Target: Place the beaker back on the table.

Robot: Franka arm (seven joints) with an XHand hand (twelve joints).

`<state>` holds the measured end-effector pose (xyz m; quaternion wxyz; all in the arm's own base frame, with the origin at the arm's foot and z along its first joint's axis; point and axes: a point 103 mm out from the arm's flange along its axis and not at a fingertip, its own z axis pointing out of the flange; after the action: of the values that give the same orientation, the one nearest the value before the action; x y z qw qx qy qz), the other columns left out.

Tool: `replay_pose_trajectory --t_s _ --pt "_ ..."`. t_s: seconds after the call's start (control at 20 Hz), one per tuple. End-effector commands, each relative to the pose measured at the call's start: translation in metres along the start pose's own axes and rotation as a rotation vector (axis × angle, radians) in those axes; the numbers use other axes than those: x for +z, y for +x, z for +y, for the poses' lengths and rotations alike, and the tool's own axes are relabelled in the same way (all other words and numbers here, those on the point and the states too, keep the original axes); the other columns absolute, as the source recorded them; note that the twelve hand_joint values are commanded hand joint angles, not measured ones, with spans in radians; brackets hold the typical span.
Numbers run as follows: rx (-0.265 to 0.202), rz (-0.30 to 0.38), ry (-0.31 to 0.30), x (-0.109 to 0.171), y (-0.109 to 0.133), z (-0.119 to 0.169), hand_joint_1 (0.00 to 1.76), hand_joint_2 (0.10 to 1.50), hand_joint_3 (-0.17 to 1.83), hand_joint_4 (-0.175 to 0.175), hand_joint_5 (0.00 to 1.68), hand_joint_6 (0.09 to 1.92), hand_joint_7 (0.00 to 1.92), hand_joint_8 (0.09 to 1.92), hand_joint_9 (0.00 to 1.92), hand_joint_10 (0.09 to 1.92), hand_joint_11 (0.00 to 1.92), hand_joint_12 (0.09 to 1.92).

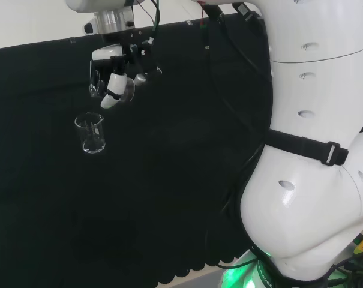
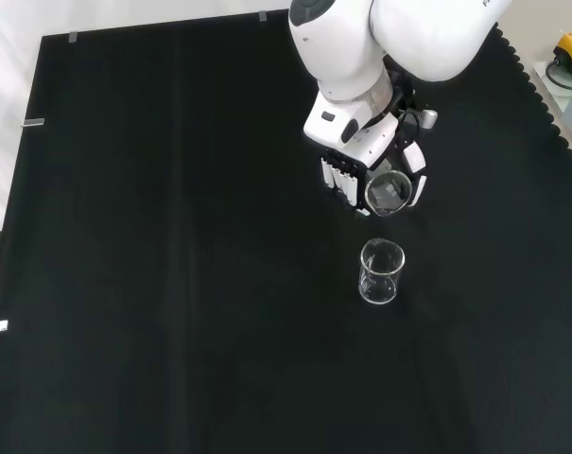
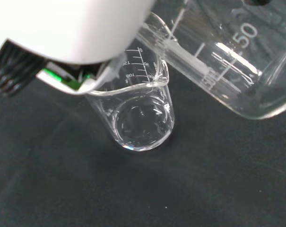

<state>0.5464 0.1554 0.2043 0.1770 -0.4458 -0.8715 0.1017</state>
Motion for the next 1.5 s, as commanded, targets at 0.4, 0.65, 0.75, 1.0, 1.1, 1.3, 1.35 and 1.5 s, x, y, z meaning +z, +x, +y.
replay_pose_trajectory --t_s 0.4,0.65,0.75,1.0,1.1,1.3,1.35,1.5 --pt "-0.015 0.035 -0.034 0.0 -0.002 -0.003 1.45 0.4 0.97 -0.175 1.35 0.64 1.53 0.39 1.46 0.52 1.15 0.75" --pt "-0.017 0.109 -0.081 0.003 -0.012 -0.008 1.45 0.4 0.97 -0.175 1.35 0.64 1.53 0.4 1.46 0.52 1.15 0.75" --pt "-0.011 0.119 -0.085 0.006 -0.012 -0.005 1.45 0.4 0.97 -0.175 1.34 0.64 1.53 0.4 1.46 0.52 1.15 0.75" --pt "-0.001 0.19 -0.162 0.013 -0.027 -0.012 1.45 0.4 0.97 -0.175 1.34 0.64 1.53 0.4 1.46 0.53 1.15 0.75" --pt "-0.003 0.218 -0.185 0.016 -0.031 -0.013 1.45 0.4 0.97 -0.175 1.34 0.64 1.53 0.4 1.46 0.53 1.15 0.75" --pt "-0.013 0.271 -0.216 0.024 -0.033 -0.007 1.45 0.41 0.97 -0.175 1.34 0.64 1.53 0.4 1.46 0.53 1.15 0.75" --pt "-0.018 0.29 -0.231 0.027 -0.035 -0.007 1.45 0.41 0.97 -0.175 1.34 0.64 1.53 0.4 1.46 0.53 1.15 0.75" --pt "-0.027 0.325 -0.253 0.032 -0.039 -0.004 1.45 0.41 0.97 -0.175 1.34 0.64 1.53 0.4 1.46 0.53 1.15 0.75"
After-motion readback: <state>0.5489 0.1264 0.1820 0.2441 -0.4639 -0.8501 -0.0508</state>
